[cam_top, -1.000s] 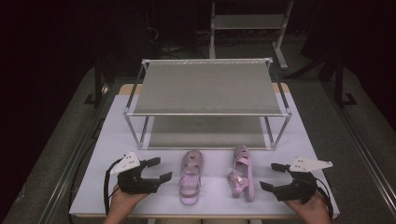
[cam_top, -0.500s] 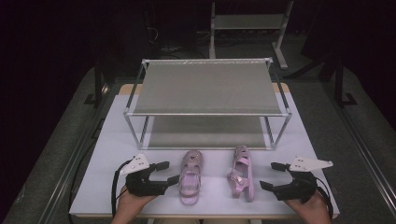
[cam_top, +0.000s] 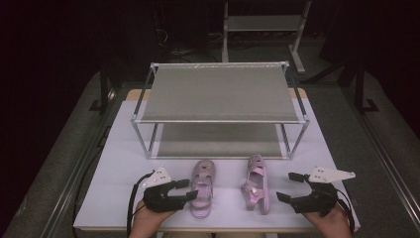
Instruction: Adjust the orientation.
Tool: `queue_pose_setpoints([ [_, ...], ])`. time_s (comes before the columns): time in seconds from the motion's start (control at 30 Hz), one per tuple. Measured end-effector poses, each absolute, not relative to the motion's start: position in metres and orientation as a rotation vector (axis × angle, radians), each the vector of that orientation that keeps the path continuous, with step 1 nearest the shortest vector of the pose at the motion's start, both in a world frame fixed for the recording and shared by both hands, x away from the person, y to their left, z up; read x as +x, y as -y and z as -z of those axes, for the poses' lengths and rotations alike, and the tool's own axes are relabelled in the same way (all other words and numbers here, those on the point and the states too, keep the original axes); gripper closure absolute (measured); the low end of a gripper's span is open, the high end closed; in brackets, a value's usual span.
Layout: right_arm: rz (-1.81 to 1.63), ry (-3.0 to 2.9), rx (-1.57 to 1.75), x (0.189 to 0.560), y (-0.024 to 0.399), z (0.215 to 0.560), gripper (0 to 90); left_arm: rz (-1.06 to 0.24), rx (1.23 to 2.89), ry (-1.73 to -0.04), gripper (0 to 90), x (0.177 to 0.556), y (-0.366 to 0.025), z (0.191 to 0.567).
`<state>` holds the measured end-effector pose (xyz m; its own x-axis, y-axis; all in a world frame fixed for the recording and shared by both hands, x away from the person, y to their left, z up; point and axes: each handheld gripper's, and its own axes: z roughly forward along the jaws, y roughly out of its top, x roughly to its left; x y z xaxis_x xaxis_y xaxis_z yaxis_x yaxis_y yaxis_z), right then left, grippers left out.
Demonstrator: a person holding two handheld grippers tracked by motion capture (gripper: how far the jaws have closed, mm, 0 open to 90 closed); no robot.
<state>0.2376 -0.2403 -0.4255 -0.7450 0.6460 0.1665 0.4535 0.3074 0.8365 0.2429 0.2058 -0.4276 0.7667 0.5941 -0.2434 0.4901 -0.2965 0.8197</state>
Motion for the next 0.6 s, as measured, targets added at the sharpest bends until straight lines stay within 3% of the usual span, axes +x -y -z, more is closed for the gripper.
queue_pose_setpoints([
  [0.23, -1.412, -2.38, 1.006, 0.2377, 0.2387, 0.4262, 15.8, -0.099, 1.948, -0.858, 54.1, 0.2431, -0.2031, 0.4303],
  [0.37, -1.399, -2.377, 1.019, 0.2367, 0.2377, 0.4251, 16.2, -0.101, 1.962, -0.858, 65.9, 0.2407, -0.1966, 0.4304],
  [0.6, -1.424, -2.338, 1.044, 0.2356, 0.2437, 0.4236, 16.2, -0.132, 1.926, -0.939, 77.4, 0.2387, -0.2048, 0.4331],
])
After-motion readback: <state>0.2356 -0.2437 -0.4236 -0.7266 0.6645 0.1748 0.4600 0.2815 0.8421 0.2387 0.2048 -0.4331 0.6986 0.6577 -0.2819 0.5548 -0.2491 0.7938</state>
